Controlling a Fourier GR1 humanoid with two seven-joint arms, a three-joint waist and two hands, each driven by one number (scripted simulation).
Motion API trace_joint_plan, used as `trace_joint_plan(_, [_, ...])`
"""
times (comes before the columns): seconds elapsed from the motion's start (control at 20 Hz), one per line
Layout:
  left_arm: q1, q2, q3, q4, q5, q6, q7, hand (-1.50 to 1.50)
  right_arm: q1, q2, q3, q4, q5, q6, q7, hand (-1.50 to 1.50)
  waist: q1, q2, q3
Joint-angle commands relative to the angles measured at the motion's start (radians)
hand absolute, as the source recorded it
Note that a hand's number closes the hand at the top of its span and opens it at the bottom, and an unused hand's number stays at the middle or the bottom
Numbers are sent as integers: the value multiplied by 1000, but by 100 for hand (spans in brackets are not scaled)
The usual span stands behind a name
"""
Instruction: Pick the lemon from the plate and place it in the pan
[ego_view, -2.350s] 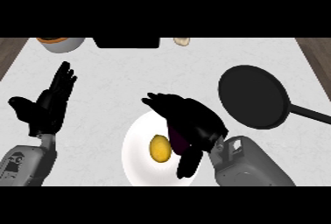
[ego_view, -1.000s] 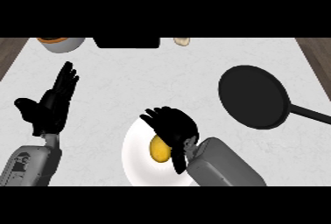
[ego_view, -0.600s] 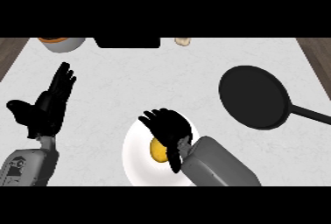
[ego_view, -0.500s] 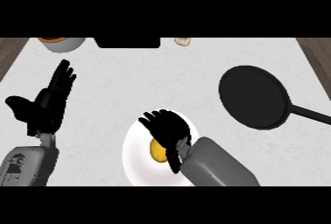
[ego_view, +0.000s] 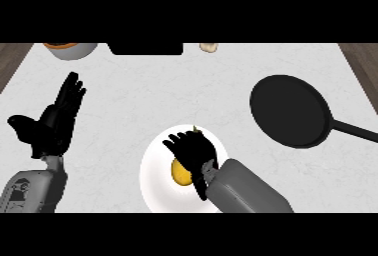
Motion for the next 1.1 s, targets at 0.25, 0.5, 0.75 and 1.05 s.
trace_joint_plan(0.25, [-5, 33, 44, -4, 13, -56, 8, 0, -40, 0, 53, 67, 28, -19, -170, 150, 0, 0, 0])
trace_joint_plan(0.5, [29, -6, 13, -119, -19, -14, 107, 0, -8, -5, 46, 89, 52, -53, -209, 150, 0, -1, 0])
trace_joint_plan(0.75, [-25, -61, -11, -22, -71, 20, 34, 0, -6, 0, 29, 120, 98, -203, -233, 150, -3, 1, 0])
trace_joint_plan(1.05, [-5, 0, 36, -18, -19, -42, 45, 0, 160, 0, 67, -113, 16, -376, 367, 150, -10, -13, 0])
